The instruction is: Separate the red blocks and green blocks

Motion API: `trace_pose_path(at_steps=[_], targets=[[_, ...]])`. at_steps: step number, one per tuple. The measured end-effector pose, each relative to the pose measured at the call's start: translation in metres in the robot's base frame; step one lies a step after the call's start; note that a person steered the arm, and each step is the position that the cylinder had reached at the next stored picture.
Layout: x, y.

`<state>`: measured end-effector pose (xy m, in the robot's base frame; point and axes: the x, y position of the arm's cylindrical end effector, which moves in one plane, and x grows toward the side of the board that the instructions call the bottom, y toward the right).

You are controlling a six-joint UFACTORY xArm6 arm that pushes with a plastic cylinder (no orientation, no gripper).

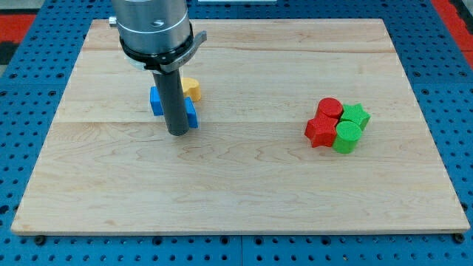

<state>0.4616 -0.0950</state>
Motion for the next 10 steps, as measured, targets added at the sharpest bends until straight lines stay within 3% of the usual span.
trace_pose_path(at_steps=[1,3,4,5,8,9,10], targets=[[0.029,-0.001],[0.086,0.183],[0.08,0.306],[0.042,0.347],[-0.031,0.162],[-0.027,0.172],[-0.006,0.22]])
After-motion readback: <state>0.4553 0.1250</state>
